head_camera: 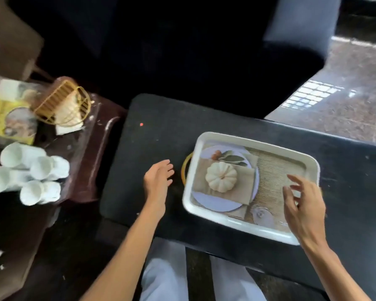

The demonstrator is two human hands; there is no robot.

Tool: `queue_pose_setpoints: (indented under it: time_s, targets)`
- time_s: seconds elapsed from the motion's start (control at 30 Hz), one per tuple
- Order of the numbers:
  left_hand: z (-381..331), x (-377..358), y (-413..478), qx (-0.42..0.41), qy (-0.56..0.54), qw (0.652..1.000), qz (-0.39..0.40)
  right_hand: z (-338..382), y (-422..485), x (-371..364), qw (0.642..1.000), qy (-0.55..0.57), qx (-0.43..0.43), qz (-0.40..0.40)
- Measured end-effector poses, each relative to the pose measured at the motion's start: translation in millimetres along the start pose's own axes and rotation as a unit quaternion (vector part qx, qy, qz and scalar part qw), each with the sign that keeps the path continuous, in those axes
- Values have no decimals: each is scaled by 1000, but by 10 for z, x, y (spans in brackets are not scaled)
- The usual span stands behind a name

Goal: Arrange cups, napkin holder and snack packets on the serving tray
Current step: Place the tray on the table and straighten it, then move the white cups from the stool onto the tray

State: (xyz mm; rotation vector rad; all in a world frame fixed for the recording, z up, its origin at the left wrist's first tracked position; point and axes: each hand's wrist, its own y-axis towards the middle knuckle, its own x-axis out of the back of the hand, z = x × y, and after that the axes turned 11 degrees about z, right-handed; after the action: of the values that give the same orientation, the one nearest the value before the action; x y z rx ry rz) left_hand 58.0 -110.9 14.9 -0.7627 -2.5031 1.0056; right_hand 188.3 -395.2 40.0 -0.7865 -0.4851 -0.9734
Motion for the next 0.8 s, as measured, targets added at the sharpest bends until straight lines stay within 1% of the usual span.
queue_pose_setpoints:
  time_s: [0.13,0.23,0.3,0.5,0.63,0.73,0.8]
  targets:
    - [-70,425,-227,-43,-38,998,14,548,-53,-393,995,0,59,78]
    - [-132,874,-326,-74,-48,996,-14,982,-56,-778,986,-5,94,134]
    - [-181,1196,-354,-96,-34,994,-39,1270,-47,-1067,982,-5,113,152]
    - [-293,2200,-293,-157,78,977,-122,2093,-95,-1951,964,-28,185,190]
    - [-391,2724,-213,-196,174,954,-148,2534,-124,-2469,943,-96,231,218]
    - [-426,3017,-120,-237,225,931,-161,2820,-187,-2781,931,-118,246,243]
    - [-446,3168,-45,-252,242,923,-160,2982,-242,-2966,923,-126,255,260]
